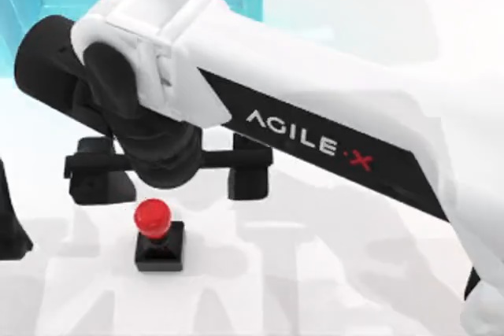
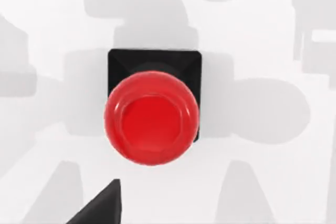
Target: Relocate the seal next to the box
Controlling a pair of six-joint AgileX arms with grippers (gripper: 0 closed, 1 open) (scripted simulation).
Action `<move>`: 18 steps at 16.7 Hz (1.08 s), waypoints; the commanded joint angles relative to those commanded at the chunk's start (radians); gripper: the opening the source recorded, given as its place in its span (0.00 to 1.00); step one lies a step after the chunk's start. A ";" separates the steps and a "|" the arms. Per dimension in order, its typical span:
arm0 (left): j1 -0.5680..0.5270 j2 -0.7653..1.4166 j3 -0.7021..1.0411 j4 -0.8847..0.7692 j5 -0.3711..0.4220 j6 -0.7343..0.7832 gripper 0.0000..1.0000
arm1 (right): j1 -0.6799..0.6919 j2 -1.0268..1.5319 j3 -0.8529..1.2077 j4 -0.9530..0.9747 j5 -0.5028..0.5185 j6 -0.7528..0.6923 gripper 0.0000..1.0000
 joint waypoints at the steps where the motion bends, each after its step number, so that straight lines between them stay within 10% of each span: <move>1: 0.000 0.000 0.000 0.000 0.000 0.000 1.00 | 0.020 0.043 0.065 -0.019 0.014 0.026 1.00; 18: 0.000 0.000 0.000 0.000 0.000 0.000 1.00 | 0.038 0.149 0.019 0.164 0.053 0.064 1.00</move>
